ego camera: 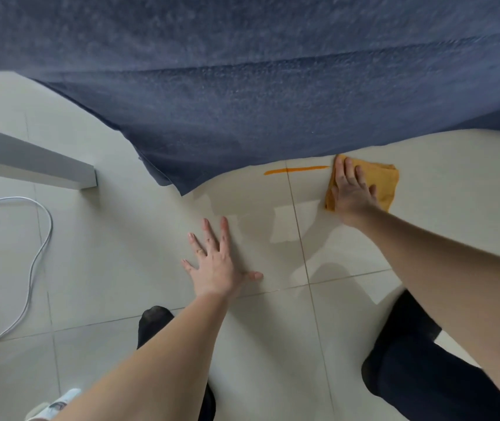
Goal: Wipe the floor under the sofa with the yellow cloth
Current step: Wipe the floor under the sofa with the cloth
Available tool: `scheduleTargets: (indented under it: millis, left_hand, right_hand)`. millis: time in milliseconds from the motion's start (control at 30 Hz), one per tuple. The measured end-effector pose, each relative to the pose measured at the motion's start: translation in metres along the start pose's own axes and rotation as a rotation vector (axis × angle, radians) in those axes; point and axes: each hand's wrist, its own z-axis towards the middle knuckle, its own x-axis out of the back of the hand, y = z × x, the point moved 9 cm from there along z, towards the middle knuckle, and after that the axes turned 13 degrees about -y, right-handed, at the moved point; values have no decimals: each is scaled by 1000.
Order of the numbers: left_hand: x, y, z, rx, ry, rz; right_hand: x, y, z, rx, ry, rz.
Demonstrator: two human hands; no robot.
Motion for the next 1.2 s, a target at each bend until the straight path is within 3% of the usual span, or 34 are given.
scheduleTargets:
  millis: [433,633,867,1067,1200]
  left_hand:
    - [9,0,6,36,-18,-16]
    - [7,0,7,16,-16,-45]
    - [8,0,6,7,-19,-69]
    - [6,-1,8,8,-22,-71]
    - [6,-2,8,9,-21,-71]
  right_hand:
    - [-10,5,-6,86,-54,-141]
    - [8,-16,12,60,-27,-39]
    - [-15,-2,-6,111,-38,-160]
    - [4,-17,11,29,5,-31]
    - [-6,-37,5,97,3,-90]
